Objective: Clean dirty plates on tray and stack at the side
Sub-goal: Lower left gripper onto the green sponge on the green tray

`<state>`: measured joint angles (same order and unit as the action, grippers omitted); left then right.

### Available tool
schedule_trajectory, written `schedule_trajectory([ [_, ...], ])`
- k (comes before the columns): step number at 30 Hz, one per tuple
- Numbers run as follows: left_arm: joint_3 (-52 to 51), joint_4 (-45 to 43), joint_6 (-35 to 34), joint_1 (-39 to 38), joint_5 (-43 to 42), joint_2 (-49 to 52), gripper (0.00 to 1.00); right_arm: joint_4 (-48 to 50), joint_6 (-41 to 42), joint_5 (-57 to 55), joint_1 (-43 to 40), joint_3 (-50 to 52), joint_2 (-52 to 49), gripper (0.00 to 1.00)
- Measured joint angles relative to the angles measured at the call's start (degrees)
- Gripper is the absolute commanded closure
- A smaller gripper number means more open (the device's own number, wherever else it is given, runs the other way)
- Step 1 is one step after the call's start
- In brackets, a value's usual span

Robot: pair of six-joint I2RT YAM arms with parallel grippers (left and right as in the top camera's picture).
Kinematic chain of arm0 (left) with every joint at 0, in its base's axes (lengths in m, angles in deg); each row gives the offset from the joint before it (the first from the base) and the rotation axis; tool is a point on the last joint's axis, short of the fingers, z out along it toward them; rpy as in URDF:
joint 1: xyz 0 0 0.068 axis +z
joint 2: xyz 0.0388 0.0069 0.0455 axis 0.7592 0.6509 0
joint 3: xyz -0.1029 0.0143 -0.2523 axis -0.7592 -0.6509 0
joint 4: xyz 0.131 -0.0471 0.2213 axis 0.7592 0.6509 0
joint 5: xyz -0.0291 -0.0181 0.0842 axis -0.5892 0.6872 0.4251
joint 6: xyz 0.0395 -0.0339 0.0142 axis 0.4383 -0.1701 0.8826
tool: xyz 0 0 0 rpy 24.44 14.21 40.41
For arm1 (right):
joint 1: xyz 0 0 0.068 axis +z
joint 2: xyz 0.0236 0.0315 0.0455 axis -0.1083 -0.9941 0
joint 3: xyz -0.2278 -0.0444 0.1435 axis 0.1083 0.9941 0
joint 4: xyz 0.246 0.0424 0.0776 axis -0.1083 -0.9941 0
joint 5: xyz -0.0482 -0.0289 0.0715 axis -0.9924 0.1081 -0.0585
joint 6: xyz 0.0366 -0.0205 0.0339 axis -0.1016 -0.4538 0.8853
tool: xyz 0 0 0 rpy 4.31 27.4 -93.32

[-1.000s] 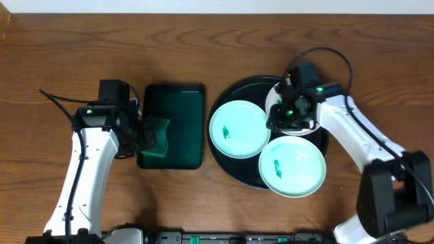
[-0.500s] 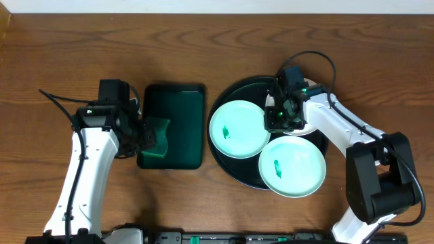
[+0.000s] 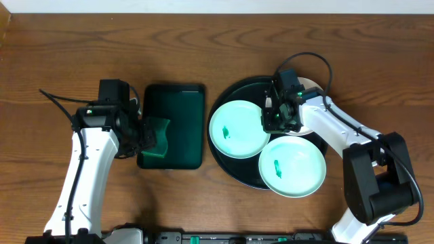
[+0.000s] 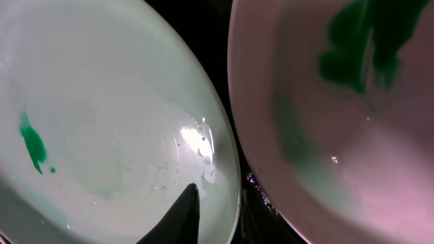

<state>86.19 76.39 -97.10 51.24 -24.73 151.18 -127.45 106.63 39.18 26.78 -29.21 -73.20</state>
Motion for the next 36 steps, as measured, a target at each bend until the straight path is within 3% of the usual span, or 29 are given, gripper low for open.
schedule_trajectory([
  [11, 0.0, 0.0, 0.0, 0.0, 0.0, 0.0, 0.7, 1.0, 0.7, -0.8, 0.0, 1.2, 0.0, 0.94],
  [18, 0.0, 0.0, 0.0, 0.0, 0.0, 0.0, 0.7, 1.3, 1.7, -1.1, 0.0, 1.7, 0.0, 0.9],
  [21, 0.0, 0.0, 0.0, 0.0, 0.0, 0.0, 0.7, 1.6, 2.3, -1.2, 0.0, 2.2, 0.0, 0.98],
  [27, 0.0, -0.3, 0.1, 0.0, 0.0, 0.0, 0.64, 1.7, 2.8, -1.2, 0.0, 2.2, 0.0, 0.99],
  [36, 0.0, -2.8, -0.2, -2.0, 0.8, 0.0, 0.69, 1.7, 2.8, -1.2, 0.0, 2.2, 0.0, 0.98],
])
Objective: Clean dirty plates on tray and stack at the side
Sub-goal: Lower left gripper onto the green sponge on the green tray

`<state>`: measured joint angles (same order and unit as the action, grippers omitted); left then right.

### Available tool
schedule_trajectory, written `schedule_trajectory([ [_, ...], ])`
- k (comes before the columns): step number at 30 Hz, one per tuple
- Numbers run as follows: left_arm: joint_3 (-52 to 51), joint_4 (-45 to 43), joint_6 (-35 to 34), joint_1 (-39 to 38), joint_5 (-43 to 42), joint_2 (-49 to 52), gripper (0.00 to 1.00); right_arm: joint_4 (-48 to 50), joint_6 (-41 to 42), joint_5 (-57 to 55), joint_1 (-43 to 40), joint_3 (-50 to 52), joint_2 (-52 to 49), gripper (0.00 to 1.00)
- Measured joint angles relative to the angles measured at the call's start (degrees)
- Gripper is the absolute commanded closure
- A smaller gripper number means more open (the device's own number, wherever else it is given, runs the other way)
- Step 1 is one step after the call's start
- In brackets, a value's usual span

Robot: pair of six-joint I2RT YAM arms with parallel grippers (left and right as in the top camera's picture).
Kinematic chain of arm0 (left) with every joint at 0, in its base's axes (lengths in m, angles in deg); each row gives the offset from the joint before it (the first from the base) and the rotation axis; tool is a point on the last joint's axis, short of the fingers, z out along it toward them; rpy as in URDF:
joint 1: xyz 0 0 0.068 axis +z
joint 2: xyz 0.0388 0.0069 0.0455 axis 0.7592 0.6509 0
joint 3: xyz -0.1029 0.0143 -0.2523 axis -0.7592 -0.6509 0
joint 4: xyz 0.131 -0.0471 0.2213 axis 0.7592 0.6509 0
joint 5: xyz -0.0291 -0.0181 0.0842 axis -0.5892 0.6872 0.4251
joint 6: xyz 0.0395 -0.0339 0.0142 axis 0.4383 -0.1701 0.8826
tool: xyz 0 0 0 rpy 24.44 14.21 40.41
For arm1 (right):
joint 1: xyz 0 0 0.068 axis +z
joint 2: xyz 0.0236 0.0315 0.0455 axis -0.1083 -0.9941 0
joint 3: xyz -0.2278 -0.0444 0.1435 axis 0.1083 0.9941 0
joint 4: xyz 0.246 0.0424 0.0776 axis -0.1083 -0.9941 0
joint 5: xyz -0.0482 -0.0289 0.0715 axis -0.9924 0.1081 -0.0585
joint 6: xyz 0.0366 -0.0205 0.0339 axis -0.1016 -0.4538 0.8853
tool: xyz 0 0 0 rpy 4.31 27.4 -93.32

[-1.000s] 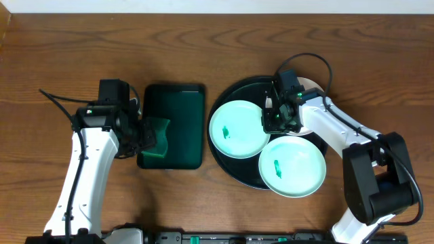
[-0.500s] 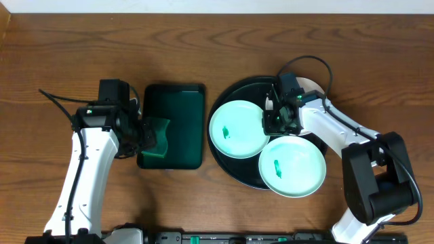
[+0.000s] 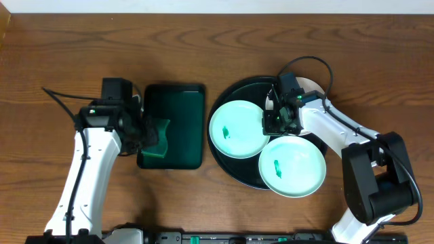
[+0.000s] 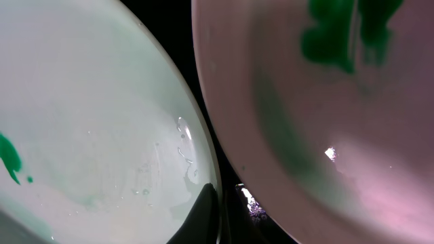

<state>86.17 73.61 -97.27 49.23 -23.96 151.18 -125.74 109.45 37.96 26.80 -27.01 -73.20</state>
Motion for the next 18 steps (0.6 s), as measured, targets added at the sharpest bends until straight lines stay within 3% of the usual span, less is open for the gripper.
schedule_trajectory([
  [4, 0.0, -1.2, -1.0, -1.4, 2.6, 0.1, 0.74, 0.0, 0.0, 0.0, 0.0, 0.0, 0.0, 0.98],
  [7, 0.0, -2.5, -1.7, -1.4, 3.6, 0.8, 0.91, 0.0, 0.0, 0.0, 0.0, 0.0, 0.0, 0.98],
  [12, 0.0, -3.1, -2.0, -1.4, 4.1, 3.1, 0.93, 0.0, 0.0, 0.0, 0.0, 0.0, 0.0, 0.98],
  [14, 0.0, -3.3, -2.0, -1.4, 4.2, 3.8, 0.89, 0.0, 0.0, 0.0, 0.0, 0.0, 0.0, 0.98],
  [16, 0.0, -3.6, -2.1, -1.4, 4.2, 4.4, 0.76, 0.0, 0.0, 0.0, 0.0, 0.0, 0.0, 0.99],
  [18, 0.0, -4.1, -2.1, -1.4, 4.2, 5.2, 0.69, 0.0, 0.0, 0.0, 0.0, 0.0, 0.0, 0.98],
])
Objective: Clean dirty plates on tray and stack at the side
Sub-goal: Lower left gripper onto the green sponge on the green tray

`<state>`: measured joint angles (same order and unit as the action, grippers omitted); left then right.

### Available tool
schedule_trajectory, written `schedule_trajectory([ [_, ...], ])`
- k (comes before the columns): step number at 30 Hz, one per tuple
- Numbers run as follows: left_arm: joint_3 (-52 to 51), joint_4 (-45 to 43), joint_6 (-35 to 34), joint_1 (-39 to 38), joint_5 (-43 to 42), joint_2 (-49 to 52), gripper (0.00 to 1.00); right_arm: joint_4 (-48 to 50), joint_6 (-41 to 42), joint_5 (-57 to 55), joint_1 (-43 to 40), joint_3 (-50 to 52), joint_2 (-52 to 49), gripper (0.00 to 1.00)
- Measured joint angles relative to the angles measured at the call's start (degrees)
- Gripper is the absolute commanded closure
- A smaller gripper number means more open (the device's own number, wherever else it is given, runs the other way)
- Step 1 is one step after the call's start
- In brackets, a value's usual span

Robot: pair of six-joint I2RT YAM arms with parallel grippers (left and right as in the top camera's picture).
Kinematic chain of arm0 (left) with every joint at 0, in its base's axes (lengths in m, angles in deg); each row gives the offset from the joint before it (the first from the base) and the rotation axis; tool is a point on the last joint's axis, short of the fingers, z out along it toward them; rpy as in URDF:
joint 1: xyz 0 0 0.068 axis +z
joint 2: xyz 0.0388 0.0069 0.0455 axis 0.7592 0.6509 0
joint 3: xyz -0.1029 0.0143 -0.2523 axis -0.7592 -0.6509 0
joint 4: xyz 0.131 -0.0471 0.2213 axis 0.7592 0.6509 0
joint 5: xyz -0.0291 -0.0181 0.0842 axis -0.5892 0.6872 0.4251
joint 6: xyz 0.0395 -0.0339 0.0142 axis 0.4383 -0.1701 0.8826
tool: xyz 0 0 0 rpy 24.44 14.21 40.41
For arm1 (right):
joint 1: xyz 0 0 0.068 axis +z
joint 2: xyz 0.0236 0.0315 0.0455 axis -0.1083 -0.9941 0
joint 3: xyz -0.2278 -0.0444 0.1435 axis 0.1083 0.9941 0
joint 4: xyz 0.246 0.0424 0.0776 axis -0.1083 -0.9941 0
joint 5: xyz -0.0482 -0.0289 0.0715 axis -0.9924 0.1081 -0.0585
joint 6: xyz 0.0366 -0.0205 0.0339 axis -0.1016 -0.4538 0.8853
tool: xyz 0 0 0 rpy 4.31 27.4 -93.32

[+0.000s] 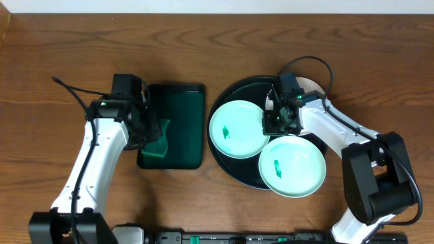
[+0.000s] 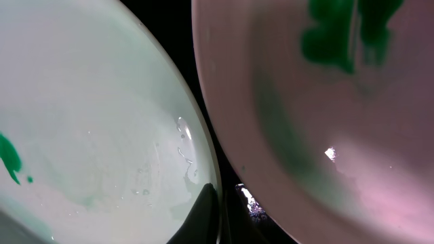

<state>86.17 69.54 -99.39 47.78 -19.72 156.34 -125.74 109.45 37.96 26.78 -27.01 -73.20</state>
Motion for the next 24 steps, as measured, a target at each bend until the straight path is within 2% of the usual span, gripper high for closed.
schedule_trajectory([
  [2, 0.0, -0.7, -0.2, 0.0, 0.0, 1.1, 0.64, 0.0, 0.0, 0.0, 0.0, 0.0, 0.0, 0.99],
  [24, 0.0, -8.9, 1.4, 0.0, 0.0, 13.7, 0.62, 0.3, 0.1, -0.7, 0.4, 0.0, 0.0, 0.97],
])
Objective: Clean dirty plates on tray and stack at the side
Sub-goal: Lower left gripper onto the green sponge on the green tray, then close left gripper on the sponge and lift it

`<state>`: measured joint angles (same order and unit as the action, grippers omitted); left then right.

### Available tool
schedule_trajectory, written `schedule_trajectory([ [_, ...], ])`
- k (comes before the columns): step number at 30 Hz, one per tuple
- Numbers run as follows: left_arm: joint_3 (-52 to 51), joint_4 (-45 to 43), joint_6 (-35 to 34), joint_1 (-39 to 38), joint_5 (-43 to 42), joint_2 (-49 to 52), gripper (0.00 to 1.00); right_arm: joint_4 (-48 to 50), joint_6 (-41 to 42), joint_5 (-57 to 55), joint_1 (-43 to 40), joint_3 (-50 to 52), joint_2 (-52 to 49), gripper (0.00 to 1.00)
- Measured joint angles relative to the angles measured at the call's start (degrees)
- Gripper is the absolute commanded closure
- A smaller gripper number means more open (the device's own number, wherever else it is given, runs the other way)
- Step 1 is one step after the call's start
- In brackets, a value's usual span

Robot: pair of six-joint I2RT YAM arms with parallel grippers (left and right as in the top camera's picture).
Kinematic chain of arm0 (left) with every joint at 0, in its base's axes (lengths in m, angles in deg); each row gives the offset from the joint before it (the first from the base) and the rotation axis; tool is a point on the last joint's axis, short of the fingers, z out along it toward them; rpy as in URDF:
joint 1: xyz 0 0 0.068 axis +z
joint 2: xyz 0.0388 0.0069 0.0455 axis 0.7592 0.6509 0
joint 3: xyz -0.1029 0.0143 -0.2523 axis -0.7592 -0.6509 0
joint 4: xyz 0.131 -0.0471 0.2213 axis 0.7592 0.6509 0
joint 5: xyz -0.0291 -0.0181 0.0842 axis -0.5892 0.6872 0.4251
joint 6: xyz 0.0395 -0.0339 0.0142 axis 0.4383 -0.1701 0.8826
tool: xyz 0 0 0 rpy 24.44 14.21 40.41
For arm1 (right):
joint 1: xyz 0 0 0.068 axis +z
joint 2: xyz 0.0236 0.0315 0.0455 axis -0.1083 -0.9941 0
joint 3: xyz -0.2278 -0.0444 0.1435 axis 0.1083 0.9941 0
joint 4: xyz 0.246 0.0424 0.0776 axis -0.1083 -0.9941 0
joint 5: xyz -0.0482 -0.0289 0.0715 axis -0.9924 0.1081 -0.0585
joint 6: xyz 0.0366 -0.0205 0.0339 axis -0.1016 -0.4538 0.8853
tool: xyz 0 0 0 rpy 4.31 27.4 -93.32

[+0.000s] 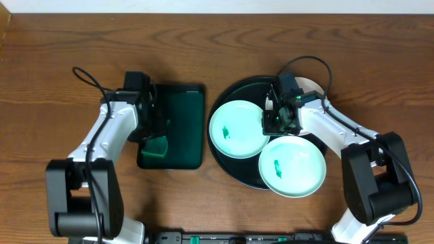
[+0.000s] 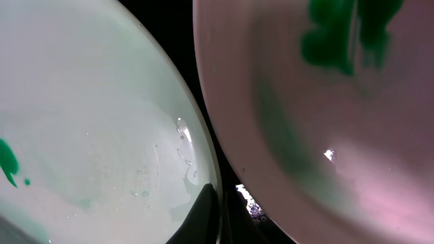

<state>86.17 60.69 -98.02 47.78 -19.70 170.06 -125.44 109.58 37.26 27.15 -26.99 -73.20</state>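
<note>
A round black tray (image 1: 227,95) holds a mint plate (image 1: 234,132) with a small green stain on its left side. A second stained plate (image 1: 295,166) lies at the front right, and a third plate (image 1: 314,87) shows only as an edge under my right arm. My right gripper (image 1: 277,122) is shut on the left plate's right rim. In the right wrist view one dark finger (image 2: 201,215) lies inside that plate (image 2: 88,122), with the neighbouring smeared plate (image 2: 325,122) beside it. My left gripper (image 1: 153,134) points down onto a green sponge (image 1: 157,150) and seems closed on it.
The sponge sits at the front left of a dark green rectangular tray (image 1: 183,108), left of the black tray. Brown wooden table (image 1: 54,61) surrounds both trays. A cable loops above my right arm (image 1: 319,62).
My left arm has swung so that its wrist is over the green tray's back left corner and the gripper points toward the front. The sponge sits slightly nearer the front. The right gripper has not moved.
At first my right finger lay further in on the left plate, and my left gripper met the sponge from the left. Then the right finger stood at the plate's rim and has stayed there. The left arm has shifted rightward and turned over the sponge.
</note>
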Motion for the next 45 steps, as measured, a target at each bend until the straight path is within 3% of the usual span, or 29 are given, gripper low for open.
schedule_trajectory([
  [26, -2.4, -5.7, 3.7, 0.0, 0.8, 3.9, 0.59, 0.3, 0.0, -0.2, 0.0, 0.0, 0.0, 0.93],
  [28, -2.4, -5.7, 3.7, -0.1, 0.8, 3.9, 0.7, 0.3, 0.0, -0.2, 0.0, 0.0, 0.0, 0.92],
  [31, -2.6, -5.8, 3.8, -0.1, 0.5, 3.9, 0.76, 0.3, 0.0, -0.2, 0.0, 0.0, 0.0, 0.91],
  [35, -2.8, -6.0, 3.9, 0.1, -0.7, 3.9, 0.93, 0.3, 0.0, -0.2, 0.0, 0.0, 0.0, 0.91],
  [41, -2.6, -5.7, 3.8, 0.1, -1.5, 3.9, 0.93, 0.3, 0.0, -0.2, 0.0, 0.0, 0.0, 0.92],
  [45, -2.5, -4.4, 3.7, 0.1, -3.1, 2.2, 0.93, 0.3, 0.0, -0.2, 0.0, 0.0, 0.0, 0.99],
])
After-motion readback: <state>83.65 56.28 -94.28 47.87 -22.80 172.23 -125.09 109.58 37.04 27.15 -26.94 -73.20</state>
